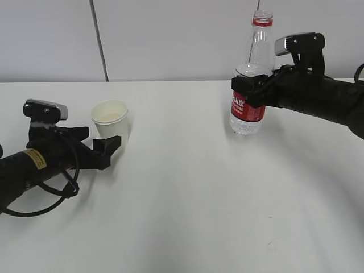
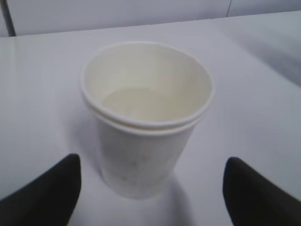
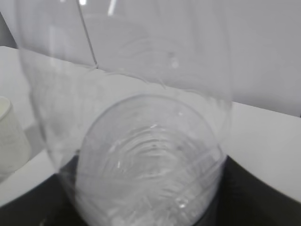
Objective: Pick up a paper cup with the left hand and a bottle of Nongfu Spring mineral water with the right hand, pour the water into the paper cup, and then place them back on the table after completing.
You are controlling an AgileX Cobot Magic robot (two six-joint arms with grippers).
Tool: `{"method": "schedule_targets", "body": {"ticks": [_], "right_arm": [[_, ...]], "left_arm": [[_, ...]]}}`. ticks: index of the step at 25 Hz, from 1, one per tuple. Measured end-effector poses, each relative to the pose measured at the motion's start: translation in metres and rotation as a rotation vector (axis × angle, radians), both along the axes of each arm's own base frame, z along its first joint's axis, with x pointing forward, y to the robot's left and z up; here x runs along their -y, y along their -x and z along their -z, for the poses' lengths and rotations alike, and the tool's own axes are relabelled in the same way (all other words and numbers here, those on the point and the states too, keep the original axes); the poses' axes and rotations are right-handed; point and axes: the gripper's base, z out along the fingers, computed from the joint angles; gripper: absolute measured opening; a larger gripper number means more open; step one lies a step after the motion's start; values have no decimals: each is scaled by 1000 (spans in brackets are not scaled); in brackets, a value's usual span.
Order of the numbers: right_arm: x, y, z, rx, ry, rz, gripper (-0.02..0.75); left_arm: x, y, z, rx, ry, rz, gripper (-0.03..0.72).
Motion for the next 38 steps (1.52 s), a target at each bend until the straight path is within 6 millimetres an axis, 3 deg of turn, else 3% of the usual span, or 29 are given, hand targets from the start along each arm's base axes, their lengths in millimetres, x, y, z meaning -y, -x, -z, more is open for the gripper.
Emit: {"method": "schedule_targets", "body": {"ticks": [6, 17, 24, 38], "right_arm": [[-1, -2, 10, -5, -18, -7, 457], [-2, -16, 45, -38, -25, 2, 456], [-3, -24, 55, -38, -30, 0, 456], [-3, -26, 56, -17, -15, -11, 458]], "left_arm": [[-8, 19, -11, 21, -7, -46, 563], [-11, 28, -21, 37, -4, -65, 563], [-12, 30, -20, 28, -9, -65, 563], [-12, 30, -20, 28, -10, -65, 563]]}}
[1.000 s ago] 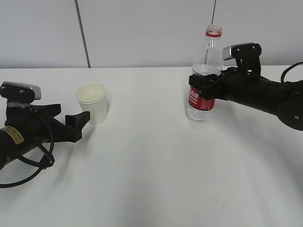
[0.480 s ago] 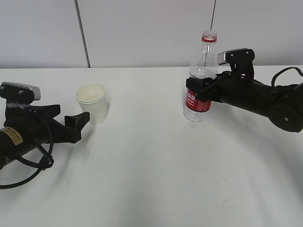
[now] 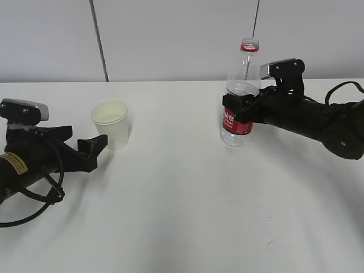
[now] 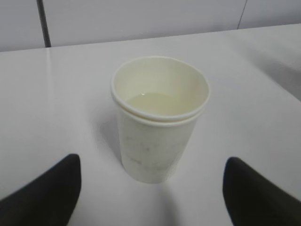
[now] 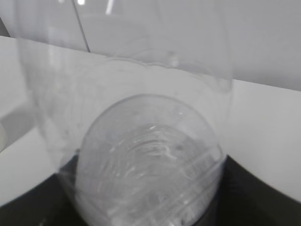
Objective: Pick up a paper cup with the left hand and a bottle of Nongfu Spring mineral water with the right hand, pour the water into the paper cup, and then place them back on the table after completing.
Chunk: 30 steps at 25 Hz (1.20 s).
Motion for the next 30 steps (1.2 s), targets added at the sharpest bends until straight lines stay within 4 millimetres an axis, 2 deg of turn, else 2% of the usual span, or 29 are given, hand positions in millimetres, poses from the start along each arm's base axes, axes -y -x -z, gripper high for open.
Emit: {"method": "schedule_targets", "body": {"ticks": [9, 15, 30], "right_arm": [[1, 0, 2, -20, 22, 5, 609], [1, 1, 1, -24, 43, -6, 618], [3, 19, -3, -69, 76, -4, 615]], "left_arm": [[0, 0, 0, 0, 0, 0, 563], [0, 0, 0, 0, 0, 0, 563], [0, 0, -8, 30, 8, 0, 563]]}}
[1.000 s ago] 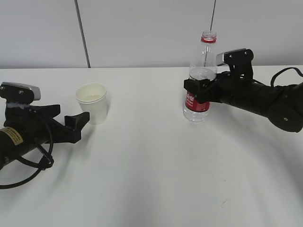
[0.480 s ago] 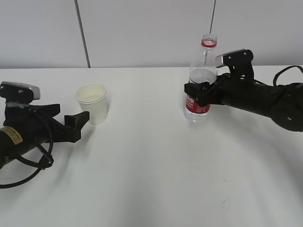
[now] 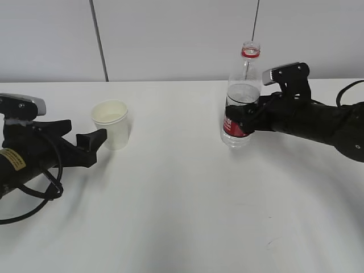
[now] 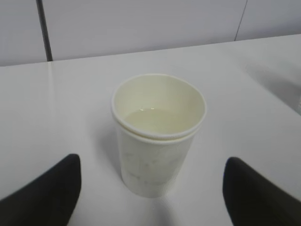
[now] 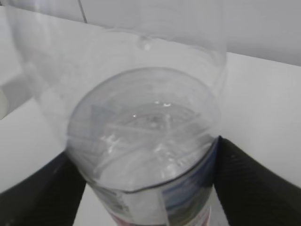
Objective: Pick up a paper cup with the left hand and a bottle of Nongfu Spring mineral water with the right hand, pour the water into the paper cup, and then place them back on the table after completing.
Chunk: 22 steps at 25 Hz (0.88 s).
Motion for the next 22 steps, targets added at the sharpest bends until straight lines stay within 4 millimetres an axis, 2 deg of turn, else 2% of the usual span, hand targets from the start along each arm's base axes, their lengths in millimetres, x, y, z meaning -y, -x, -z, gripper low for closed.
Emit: {"method": "schedule_targets", "body": {"ticks": [16, 22], "right_arm": [[10, 19, -22, -98, 109, 66, 596], [10, 23, -20, -149, 124, 44, 595]], "left_arm": [[0, 0, -6, 14, -1, 5, 563], [1, 0, -6, 15, -2, 8, 563]]}}
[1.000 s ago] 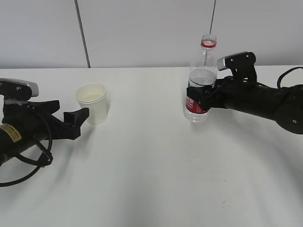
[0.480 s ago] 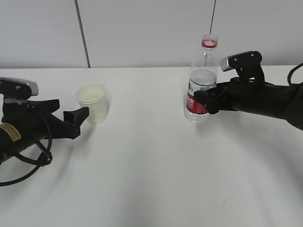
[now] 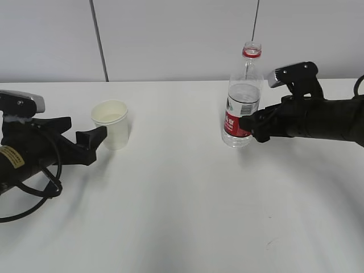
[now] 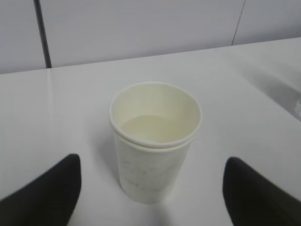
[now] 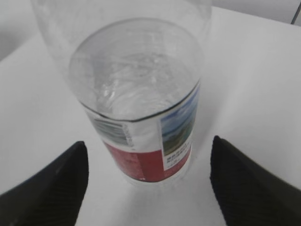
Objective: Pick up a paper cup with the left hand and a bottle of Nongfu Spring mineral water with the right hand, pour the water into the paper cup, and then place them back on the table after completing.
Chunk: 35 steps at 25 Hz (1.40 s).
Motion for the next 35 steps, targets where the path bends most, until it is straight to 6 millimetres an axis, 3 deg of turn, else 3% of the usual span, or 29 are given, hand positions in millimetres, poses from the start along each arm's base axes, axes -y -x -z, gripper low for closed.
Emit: {"method": "schedule_targets", "body": {"ticks": [7, 16, 23, 35], "right_arm": [[2, 3, 1, -64, -17, 35, 594], [10, 8, -22, -79, -26, 148, 592], [16, 11, -28, -129, -62, 261, 591], [31, 21, -47, -179, -72, 470, 588]], "left_arm": [[1, 1, -2, 1, -7, 13, 563], [0, 2, -9, -6, -26, 12, 563], [-1, 3, -6, -62, -60, 6, 563], [-11, 14, -31, -207, -104, -76, 563]]}}
